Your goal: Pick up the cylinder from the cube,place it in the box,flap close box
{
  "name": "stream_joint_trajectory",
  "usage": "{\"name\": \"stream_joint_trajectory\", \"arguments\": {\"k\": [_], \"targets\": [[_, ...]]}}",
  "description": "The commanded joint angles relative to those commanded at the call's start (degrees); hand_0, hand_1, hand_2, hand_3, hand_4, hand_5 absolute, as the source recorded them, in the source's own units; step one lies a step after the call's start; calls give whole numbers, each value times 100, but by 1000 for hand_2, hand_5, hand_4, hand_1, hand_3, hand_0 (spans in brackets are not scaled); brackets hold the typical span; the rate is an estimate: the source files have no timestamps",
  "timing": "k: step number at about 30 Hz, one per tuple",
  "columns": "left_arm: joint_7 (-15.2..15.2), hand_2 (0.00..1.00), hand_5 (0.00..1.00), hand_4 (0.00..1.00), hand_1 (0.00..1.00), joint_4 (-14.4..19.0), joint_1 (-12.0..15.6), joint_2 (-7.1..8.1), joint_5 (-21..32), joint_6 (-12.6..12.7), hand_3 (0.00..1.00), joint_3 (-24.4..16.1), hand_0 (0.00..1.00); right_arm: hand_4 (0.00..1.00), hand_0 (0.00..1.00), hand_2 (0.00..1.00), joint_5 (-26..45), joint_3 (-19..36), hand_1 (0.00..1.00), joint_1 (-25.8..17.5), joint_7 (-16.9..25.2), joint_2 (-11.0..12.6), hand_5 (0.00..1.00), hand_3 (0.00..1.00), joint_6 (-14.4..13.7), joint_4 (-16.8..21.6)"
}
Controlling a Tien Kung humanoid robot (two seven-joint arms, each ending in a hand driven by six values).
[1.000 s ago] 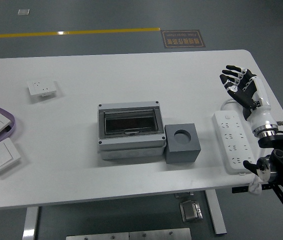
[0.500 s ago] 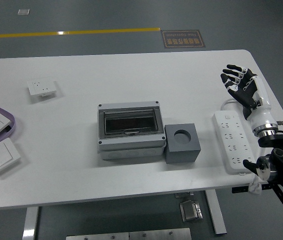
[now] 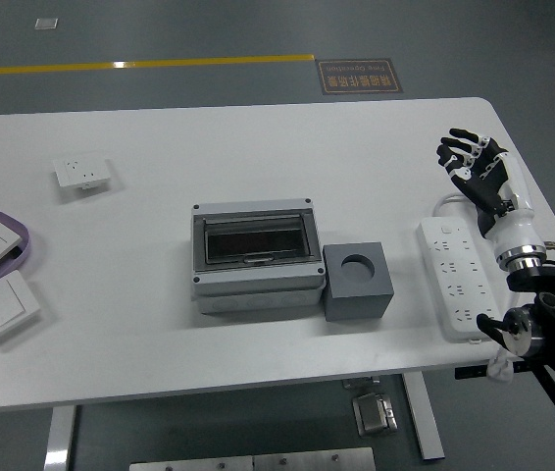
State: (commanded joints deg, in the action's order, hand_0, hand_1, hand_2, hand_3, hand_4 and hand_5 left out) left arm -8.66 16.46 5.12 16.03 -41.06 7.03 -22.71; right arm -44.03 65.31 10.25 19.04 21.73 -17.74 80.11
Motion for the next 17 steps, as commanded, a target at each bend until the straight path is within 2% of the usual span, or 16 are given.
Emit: {"name": "stream_joint_trajectory", "arguments": {"k": [17], "targets": [[3, 646, 269, 717, 628, 5, -9, 0, -16, 5, 677, -29, 608, 741, 679, 630, 61, -16, 627, -3, 2, -5, 174, 628, 5, -7]]}}
